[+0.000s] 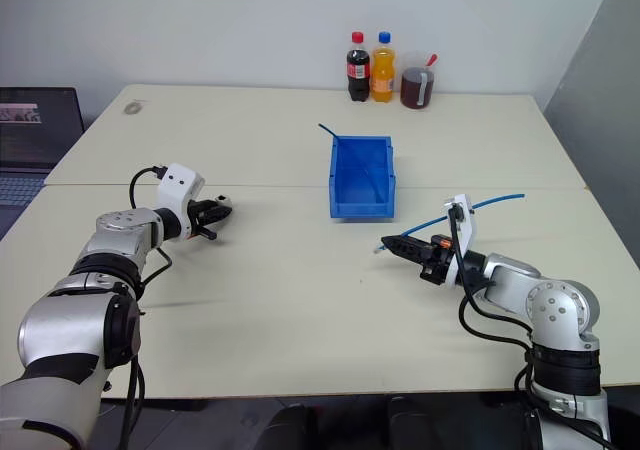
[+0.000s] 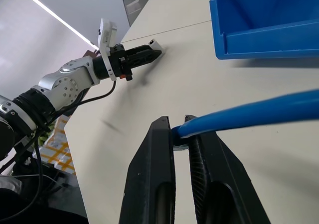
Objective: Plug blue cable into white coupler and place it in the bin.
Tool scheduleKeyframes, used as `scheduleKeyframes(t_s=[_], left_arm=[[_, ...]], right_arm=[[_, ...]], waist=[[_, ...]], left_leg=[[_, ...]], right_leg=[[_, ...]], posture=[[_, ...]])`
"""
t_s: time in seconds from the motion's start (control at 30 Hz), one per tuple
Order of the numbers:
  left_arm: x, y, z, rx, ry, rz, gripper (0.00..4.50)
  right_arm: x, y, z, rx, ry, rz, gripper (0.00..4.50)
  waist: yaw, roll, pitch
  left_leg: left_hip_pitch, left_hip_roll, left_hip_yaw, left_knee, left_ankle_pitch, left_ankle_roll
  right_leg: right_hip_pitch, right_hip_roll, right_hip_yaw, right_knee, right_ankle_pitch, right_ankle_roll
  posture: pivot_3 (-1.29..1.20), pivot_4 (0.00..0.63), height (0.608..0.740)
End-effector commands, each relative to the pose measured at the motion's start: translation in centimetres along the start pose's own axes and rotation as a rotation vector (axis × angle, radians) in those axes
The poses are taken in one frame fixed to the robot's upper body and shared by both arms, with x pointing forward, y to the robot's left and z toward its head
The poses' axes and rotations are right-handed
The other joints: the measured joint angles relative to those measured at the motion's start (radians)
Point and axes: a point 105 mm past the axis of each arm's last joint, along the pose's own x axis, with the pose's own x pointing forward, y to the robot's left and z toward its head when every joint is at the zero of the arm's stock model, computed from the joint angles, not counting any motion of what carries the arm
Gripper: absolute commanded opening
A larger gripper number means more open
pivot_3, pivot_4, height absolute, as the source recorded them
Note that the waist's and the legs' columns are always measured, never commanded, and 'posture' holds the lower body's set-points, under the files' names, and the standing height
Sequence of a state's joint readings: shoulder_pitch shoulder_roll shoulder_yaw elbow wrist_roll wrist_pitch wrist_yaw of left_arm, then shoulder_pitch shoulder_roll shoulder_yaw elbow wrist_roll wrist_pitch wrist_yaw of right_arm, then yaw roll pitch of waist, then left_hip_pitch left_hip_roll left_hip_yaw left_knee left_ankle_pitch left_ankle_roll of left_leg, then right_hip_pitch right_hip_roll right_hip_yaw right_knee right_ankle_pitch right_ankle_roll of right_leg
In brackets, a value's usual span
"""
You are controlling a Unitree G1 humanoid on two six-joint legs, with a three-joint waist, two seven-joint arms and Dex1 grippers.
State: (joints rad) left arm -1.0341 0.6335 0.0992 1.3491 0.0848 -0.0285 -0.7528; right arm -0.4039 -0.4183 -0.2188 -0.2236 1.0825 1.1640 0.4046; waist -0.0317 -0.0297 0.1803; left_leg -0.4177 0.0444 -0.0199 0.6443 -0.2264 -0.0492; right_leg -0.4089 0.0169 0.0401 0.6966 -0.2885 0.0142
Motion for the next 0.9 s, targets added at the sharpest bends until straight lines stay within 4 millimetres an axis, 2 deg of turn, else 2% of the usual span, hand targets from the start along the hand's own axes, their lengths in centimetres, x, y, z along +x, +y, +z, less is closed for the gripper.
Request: scheduleKeyframes(t_s=[0.03, 0.2, 0.33, 0.47, 0.63, 0.77, 0.9], left_arm=[[-0.5, 1.0, 1.5, 0.014, -0.037, 0.032, 0.76], [-0.6, 0.8, 1.2, 0.046, -0.028, 0.014, 0.76], [-0.5, -0.6, 1.8, 0.101, -0.074, -0.098, 0.76], [-1.1, -4.3, 3.0, 0.176, -0.130, -0.409, 0.76], [-2.8, -10.7, 3.2, 0.318, -0.159, -0.838, 0.76], [-3.5, -15.1, 3.0, 0.398, -0.188, -0.992, 0.76], [-3.2, -18.4, 2.4, 0.454, -0.201, -1.070, 0.76]], right_arm=[[-0.5, 0.8, 1.0, -0.029, -0.045, 0.022, 0.13], [-0.4, 0.8, 1.0, -0.028, -0.047, 0.021, 0.13], [-0.4, 0.8, 0.9, -0.028, -0.049, 0.021, 0.13], [-0.3, 1.1, 0.7, -0.034, -0.042, 0.034, 0.13], [0.8, 1.9, 1.0, -0.081, -0.015, 0.081, 0.13], [1.9, 2.8, 1.5, -0.150, 0.015, 0.131, 0.13], [3.2, 3.9, 0.9, -0.297, 0.095, 0.181, 0.13]], waist=[[0.000, 0.000, 0.000], [0.000, 0.000, 0.000], [0.001, 0.000, 0.000], [0.000, 0.000, 0.000], [-0.002, 0.000, 0.000], [-0.002, 0.000, 0.000], [-0.001, 0.000, 0.000]], left_leg=[[0.000, 0.000, 0.000, 0.000, 0.000, 0.000], [0.000, 0.000, 0.000, 0.000, 0.000, 0.000], [0.000, 0.000, 0.000, 0.000, 0.000, 0.000], [0.000, 0.000, 0.000, 0.000, 0.000, 0.000], [0.000, 0.000, 0.001, 0.000, 0.000, 0.000], [0.000, 0.001, 0.000, 0.001, 0.000, 0.000], [0.000, 0.000, -0.001, 0.001, 0.000, 0.000]], right_leg=[[0.000, 0.000, 0.000, 0.000, 0.000, 0.000], [0.000, 0.000, 0.000, 0.000, 0.000, 0.000], [0.000, 0.000, 0.000, 0.000, 0.001, -0.001], [0.000, 0.000, 0.000, 0.000, 0.002, -0.004], [0.000, 0.000, 0.001, 0.000, 0.003, -0.005], [0.000, 0.000, 0.001, 0.001, 0.003, -0.005], [0.000, 0.001, 0.001, 0.001, 0.002, -0.004]], posture=[[0.00, 0.150, 0.740], [0.00, 0.150, 0.740], [0.00, 0.150, 0.740], [0.00, 0.150, 0.740], [0.00, 0.150, 0.740], [0.00, 0.150, 0.740], [0.00, 0.150, 0.740]])
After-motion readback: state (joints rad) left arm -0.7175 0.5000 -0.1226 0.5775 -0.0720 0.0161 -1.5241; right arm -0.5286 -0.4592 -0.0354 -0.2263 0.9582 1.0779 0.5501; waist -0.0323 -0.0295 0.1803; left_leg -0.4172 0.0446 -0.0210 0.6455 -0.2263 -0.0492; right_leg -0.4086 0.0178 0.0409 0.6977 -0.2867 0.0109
